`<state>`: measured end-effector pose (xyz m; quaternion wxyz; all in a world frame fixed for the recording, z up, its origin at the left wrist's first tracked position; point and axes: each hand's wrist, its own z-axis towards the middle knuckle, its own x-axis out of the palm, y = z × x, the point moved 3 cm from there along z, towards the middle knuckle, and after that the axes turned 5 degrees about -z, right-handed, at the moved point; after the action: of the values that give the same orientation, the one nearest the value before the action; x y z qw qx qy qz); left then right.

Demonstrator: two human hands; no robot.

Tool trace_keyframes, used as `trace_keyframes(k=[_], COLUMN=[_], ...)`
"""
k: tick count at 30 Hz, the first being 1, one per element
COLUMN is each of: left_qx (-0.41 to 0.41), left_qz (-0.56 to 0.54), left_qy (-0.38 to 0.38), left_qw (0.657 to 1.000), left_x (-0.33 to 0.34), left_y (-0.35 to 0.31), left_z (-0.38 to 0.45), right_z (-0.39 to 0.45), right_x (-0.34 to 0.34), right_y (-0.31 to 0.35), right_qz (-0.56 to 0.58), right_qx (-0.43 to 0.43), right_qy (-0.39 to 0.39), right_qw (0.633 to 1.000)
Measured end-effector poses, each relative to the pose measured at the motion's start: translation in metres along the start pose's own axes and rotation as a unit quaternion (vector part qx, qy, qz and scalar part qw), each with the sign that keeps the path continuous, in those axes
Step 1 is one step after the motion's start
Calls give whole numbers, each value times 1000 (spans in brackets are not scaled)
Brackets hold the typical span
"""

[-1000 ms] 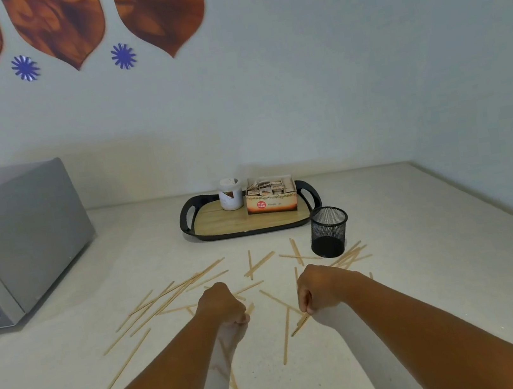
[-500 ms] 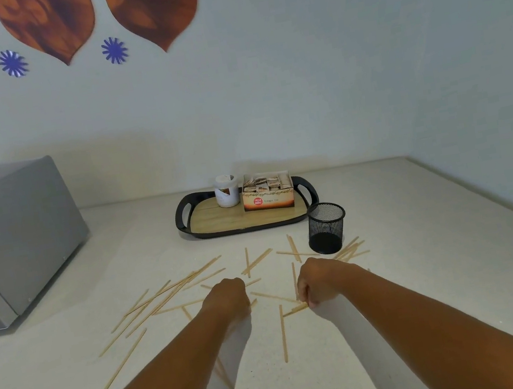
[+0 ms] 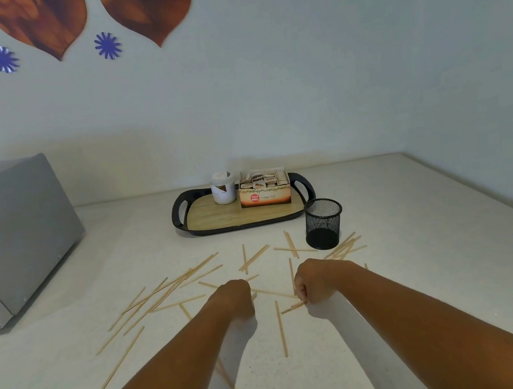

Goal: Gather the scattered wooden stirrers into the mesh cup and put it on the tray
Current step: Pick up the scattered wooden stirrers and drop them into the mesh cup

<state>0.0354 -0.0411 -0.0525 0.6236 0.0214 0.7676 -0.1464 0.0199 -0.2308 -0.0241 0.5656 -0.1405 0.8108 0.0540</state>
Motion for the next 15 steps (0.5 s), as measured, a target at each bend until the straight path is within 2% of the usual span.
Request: trace_keyframes(k=[5,15], left_qx=[-2,2], left_qz=[-57,-169], left_qy=[-1,-65], left_qw=[998,984], left_x=[-9,-17], left_y=[2,6], left_z=[4,4], right_z=[2,-7], right_x=[6,7], right_y=[-1,4], right_qz=[-22,34], right_qx=[-9,-4], right_qy=[17,11], right_qw=[1000,999])
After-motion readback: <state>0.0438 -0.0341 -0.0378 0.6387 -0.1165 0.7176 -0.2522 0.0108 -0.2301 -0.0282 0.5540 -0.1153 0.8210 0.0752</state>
